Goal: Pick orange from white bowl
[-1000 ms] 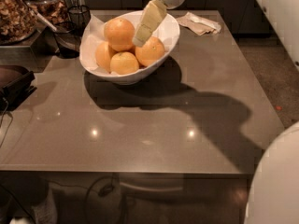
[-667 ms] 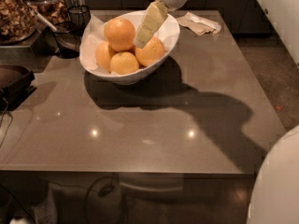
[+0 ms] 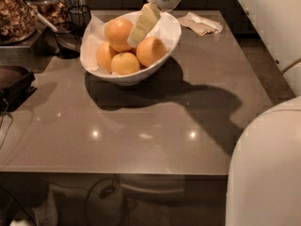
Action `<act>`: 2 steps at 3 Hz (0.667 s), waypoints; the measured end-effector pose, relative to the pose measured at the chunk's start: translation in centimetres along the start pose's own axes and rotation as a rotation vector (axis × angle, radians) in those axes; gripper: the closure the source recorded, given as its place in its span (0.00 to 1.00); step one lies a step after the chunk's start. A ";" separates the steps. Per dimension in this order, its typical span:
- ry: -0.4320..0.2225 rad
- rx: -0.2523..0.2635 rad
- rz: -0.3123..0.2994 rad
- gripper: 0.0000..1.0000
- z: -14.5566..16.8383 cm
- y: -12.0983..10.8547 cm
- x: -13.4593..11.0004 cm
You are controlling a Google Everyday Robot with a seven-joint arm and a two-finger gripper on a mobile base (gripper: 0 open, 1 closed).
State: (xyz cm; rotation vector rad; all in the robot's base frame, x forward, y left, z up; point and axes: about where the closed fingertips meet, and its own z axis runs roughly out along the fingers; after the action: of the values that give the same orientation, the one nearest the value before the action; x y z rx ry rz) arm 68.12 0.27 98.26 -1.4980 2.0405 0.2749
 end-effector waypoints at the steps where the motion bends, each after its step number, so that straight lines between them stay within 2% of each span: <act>1: -0.006 -0.023 -0.001 0.05 0.9 -0.2 -0.3; 2: -0.021 -0.047 -0.018 0.05 1.7 0.3 -1.0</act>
Offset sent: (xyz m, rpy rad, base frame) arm 0.0043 0.0254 -0.0074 0.0393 0.0240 0.0762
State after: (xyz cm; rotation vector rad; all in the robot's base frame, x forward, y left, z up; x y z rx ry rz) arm 68.66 2.05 97.39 -1.5348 2.0157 0.3327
